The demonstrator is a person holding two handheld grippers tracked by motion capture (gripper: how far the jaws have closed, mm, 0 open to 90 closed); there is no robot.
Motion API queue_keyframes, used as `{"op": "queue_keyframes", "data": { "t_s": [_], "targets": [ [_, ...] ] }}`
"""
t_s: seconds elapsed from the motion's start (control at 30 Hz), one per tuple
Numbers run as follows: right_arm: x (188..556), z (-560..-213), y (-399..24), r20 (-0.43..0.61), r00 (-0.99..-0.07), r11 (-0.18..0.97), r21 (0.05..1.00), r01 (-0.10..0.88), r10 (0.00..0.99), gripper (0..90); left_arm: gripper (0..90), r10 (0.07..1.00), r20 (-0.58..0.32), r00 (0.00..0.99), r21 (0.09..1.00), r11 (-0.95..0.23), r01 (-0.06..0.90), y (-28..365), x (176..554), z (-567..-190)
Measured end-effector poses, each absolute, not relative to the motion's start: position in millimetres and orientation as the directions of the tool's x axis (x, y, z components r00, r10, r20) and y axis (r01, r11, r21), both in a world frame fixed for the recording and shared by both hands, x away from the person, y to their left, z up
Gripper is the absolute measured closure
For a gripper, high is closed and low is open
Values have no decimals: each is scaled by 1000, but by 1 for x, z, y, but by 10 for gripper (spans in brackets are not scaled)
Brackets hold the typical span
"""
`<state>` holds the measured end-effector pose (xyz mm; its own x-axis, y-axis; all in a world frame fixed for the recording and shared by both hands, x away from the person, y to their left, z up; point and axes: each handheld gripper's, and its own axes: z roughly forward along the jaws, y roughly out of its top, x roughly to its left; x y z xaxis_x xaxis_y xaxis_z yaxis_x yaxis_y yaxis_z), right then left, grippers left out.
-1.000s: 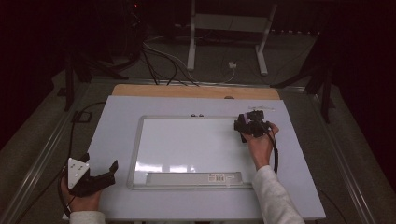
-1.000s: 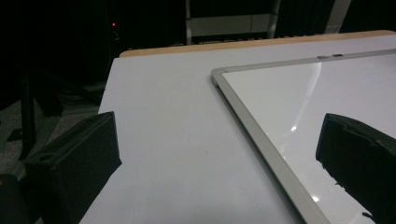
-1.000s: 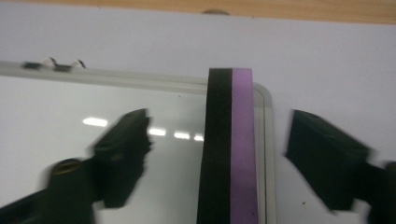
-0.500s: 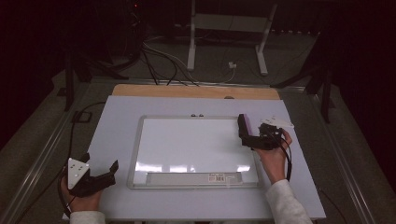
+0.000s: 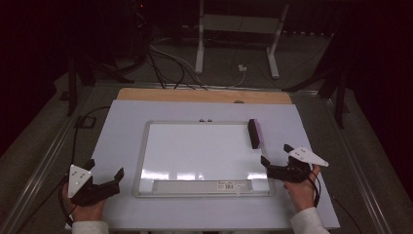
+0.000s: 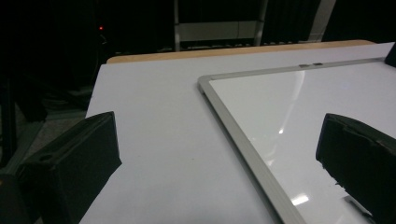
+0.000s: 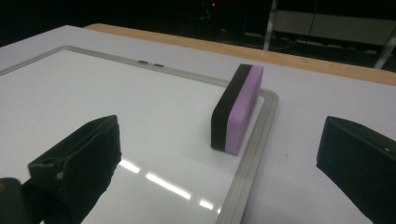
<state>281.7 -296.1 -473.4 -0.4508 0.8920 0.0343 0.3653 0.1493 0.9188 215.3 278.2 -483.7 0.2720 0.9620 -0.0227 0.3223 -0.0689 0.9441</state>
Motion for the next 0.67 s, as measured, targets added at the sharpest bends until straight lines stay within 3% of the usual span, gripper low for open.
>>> {"op": "queue_keyframes", "data": {
  "t_s": [0.33,0.67],
  "targets": [
    [252,-485,-313,44,-438,112,940,324,898,0,4,956,-35,291,955,-54,293,279,211,-475],
    [247,-485,-318,33,-419,112,942,317,907,0,5,961,-21,276,956,-62,288,282,210,-477]
  ]
}}
